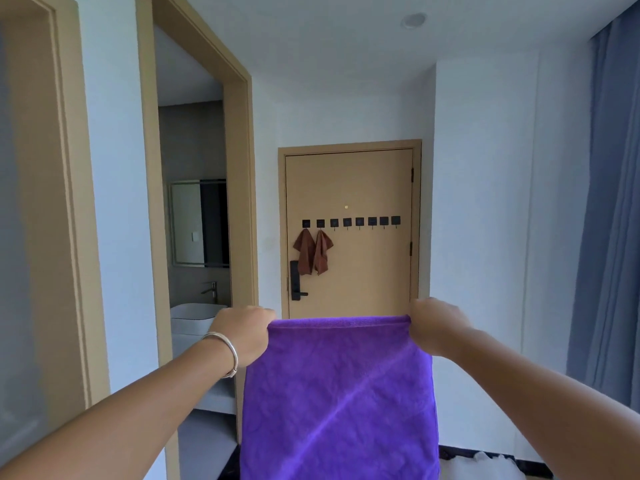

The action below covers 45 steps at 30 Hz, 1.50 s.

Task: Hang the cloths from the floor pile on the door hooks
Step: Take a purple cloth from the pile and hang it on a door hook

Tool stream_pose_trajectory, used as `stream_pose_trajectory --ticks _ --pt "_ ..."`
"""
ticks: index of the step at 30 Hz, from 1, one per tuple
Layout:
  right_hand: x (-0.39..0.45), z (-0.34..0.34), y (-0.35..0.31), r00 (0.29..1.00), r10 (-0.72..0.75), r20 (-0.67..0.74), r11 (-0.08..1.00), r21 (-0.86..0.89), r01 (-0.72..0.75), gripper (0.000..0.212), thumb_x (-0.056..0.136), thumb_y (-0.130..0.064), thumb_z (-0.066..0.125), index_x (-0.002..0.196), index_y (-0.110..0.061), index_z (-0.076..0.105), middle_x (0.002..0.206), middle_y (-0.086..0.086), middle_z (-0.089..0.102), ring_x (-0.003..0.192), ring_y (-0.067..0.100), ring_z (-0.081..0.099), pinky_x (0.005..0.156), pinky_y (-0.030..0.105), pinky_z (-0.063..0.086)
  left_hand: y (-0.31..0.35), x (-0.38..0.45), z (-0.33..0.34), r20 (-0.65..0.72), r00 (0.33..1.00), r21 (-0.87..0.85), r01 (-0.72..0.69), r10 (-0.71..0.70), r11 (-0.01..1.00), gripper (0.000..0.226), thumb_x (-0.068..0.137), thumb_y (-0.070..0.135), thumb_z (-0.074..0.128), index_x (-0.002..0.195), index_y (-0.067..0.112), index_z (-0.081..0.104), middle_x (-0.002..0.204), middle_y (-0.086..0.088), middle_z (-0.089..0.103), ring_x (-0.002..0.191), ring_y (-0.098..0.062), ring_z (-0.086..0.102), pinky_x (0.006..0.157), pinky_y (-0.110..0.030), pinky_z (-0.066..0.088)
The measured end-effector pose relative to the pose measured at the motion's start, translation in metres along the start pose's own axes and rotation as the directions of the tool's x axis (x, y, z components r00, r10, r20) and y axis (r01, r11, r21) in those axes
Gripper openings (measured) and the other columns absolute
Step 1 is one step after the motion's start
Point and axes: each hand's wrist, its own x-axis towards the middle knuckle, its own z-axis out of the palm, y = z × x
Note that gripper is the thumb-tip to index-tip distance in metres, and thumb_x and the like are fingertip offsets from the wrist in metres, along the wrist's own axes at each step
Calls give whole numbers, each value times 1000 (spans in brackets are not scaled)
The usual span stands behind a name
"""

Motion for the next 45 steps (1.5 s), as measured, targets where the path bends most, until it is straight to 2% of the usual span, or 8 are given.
stream_pose_trajectory --ticks 6,15,20,25,29,34,37,45 --pt "64 14 32 1000 1 -17 1000 -6 -1 29 83 -5 36 61 -24 37 65 -5 47 54 11 44 44 25 31 20 69 15 -9 1000 49 3 -3 999 28 92 15 31 87 28 56 82 7 61 74 -14 58 63 -30 43" --pt "137 58 53 1000 -5 24 1000 16 5 32 82 -2 35 61 -27 39 66 -6 50 57 10 47 49 25 36 25 137 64 15 1000 72 8 -9 997 25 91 15 32 80 29 51 82 7 59 72 -14 56 53 -27 29" --pt "187 81 50 999 0 42 1000 8 -1 31 80 -2 35 62 -26 40 68 -5 51 63 16 53 55 28 43 15 186 88 8 1000 39 -27 26 999 28 94 17 33 72 31 42 72 10 51 64 -9 48 53 -23 29" --pt "248 95 38 999 12 44 1000 -13 -11 27 76 -3 35 61 -24 40 67 -5 49 61 17 50 52 27 38 -12 249 116 -36 998 17 -49 50 999 26 93 16 34 77 30 49 72 9 56 65 -9 52 53 -22 33" --pt "305 98 20 999 25 21 999 -35 -24 28 78 -2 36 63 -25 42 69 -4 52 63 18 53 55 27 42 -44 304 134 -55 997 5 -52 52 999 26 91 15 33 74 30 47 71 9 56 63 -9 53 52 -23 35" --pt "370 106 -2 999 44 -30 998 -39 -45 27 80 -2 37 77 -23 55 72 -3 55 63 17 54 55 27 42 -82 362 156 -103 994 -7 -42 41 999 25 88 13 34 70 27 44 69 8 55 61 -10 52 51 -25 34" --pt "395 123 -12 999 35 -28 999 -39 -36 32 82 -3 38 87 -22 63 77 -2 59 71 19 59 62 30 51 -98 385 174 -95 994 -5 -58 57 998 26 90 15 34 73 29 47 69 9 56 62 -10 53 52 -24 37" --pt "450 173 -24 1000 16 16 999 -39 -15 37 81 -2 37 94 -22 65 84 -2 62 76 21 62 69 34 56 -119 428 225 -53 997 -8 -54 54 999 27 91 16 34 70 30 44 68 10 55 61 -8 51 51 -22 31"
